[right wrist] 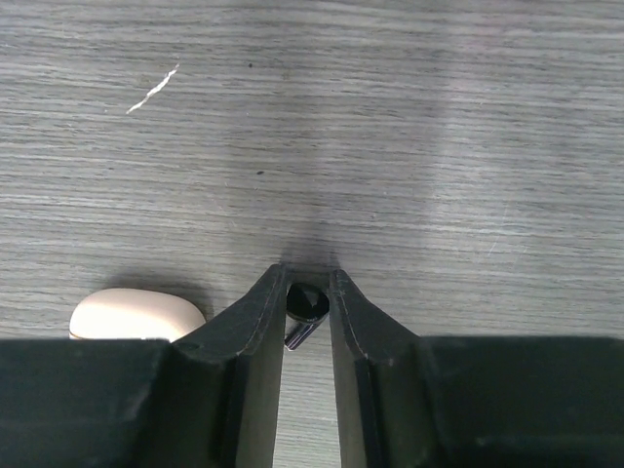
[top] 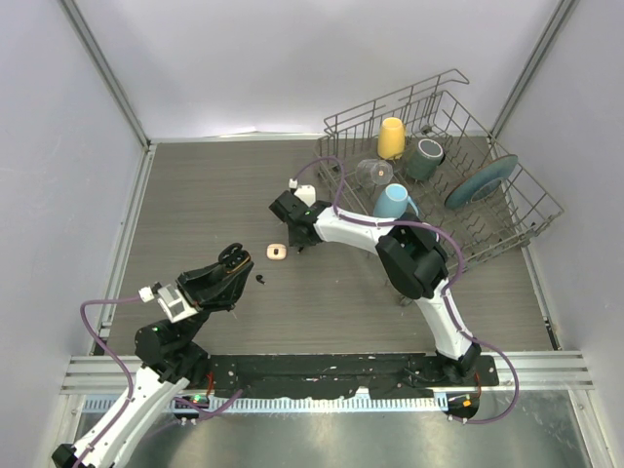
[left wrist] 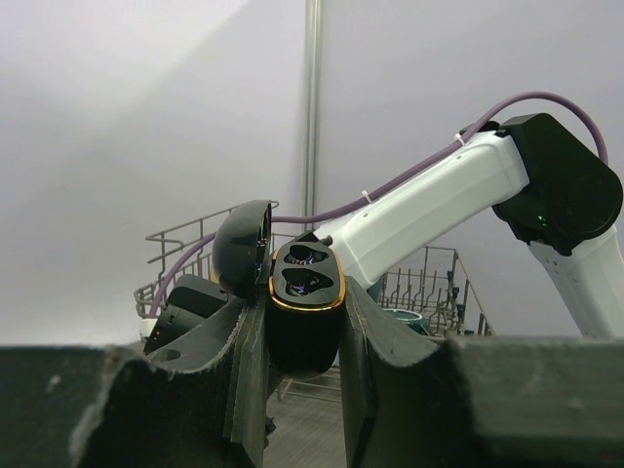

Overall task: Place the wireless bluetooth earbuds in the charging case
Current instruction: Pick up the earbud from the center of the board.

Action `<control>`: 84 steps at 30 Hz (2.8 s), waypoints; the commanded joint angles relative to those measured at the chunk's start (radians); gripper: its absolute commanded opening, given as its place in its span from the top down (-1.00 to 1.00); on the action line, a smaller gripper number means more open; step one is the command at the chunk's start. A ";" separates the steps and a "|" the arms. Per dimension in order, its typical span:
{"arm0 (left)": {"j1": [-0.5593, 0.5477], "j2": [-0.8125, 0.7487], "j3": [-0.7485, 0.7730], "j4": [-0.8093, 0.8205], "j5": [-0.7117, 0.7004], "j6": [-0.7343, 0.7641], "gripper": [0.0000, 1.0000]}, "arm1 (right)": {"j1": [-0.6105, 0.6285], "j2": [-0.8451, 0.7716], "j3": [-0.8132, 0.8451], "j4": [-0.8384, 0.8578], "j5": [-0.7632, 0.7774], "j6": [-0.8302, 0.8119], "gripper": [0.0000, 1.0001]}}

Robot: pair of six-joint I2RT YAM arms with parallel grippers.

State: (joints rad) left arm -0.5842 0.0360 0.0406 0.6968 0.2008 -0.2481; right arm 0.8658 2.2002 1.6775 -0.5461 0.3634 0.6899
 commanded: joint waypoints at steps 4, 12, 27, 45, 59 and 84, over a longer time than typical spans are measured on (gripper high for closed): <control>0.001 -0.015 -0.116 0.015 -0.017 0.024 1.00 | 0.021 0.013 0.024 -0.015 -0.015 -0.050 0.60; 0.001 -0.022 -0.113 0.010 -0.018 0.023 1.00 | 0.058 0.010 0.001 -0.049 -0.067 -0.153 0.73; 0.001 -0.076 -0.096 -0.045 -0.015 0.020 1.00 | 0.084 -0.126 -0.229 -0.051 -0.084 -0.316 0.73; 0.001 -0.077 -0.091 -0.046 -0.009 0.021 1.00 | 0.084 -0.146 -0.225 -0.058 -0.061 -0.234 0.16; 0.001 -0.079 -0.091 -0.052 -0.014 0.021 1.00 | 0.085 -0.165 -0.236 -0.081 0.006 -0.033 0.16; 0.001 -0.077 -0.094 -0.059 -0.021 0.018 1.00 | 0.088 -0.183 -0.262 -0.057 0.022 -0.032 0.77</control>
State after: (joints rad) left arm -0.5842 0.0101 0.0402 0.6159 0.1974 -0.2459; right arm 0.9520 2.0480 1.4528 -0.5678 0.3584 0.6807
